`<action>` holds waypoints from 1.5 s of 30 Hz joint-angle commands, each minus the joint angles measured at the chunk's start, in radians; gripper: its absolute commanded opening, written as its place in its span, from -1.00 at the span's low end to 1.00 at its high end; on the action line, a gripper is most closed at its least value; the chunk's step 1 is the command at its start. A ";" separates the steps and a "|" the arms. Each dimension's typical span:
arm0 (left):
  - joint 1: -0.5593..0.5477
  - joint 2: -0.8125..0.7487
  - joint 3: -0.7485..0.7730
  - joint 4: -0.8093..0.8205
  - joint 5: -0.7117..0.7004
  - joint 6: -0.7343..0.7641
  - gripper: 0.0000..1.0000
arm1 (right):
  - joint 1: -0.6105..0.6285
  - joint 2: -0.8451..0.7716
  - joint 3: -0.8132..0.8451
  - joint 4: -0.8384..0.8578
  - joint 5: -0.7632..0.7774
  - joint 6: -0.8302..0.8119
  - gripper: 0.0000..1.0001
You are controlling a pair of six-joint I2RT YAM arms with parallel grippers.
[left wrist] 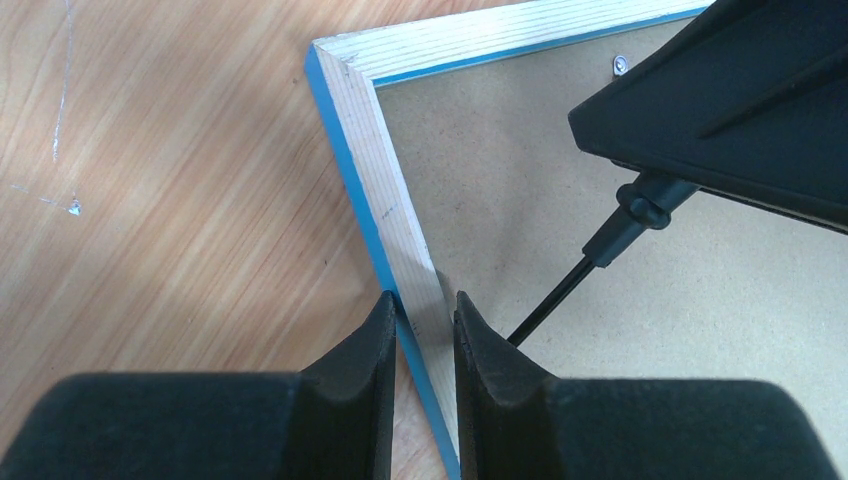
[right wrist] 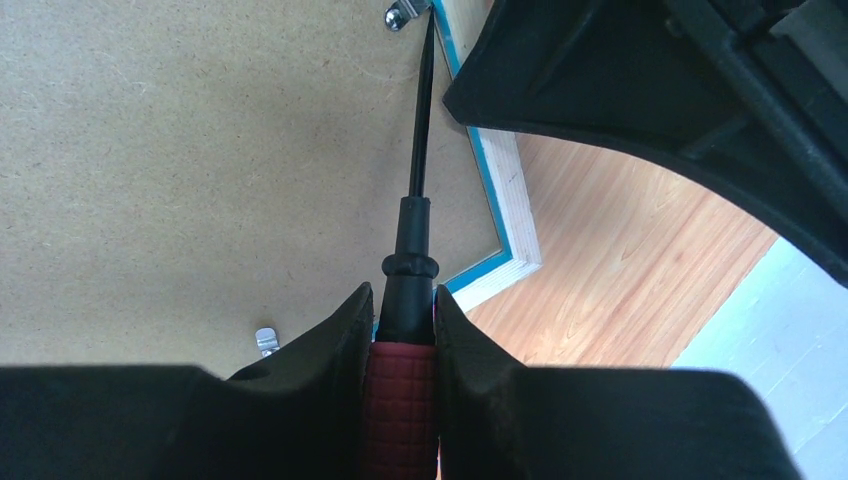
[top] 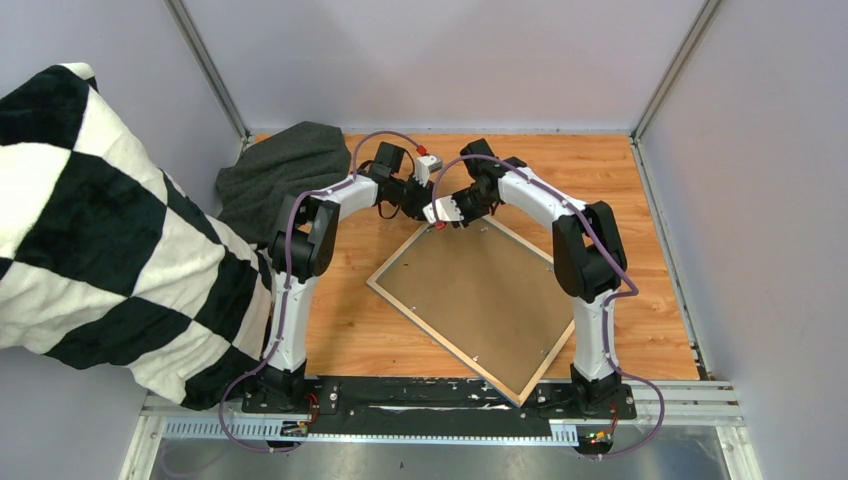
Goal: Take the photo out of the frame
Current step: Release the photo frame item from the photo frame.
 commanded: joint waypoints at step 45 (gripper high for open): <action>-0.064 0.096 -0.059 -0.196 0.064 0.031 -1.00 | 0.155 -0.117 0.007 -0.328 -0.192 0.081 -1.00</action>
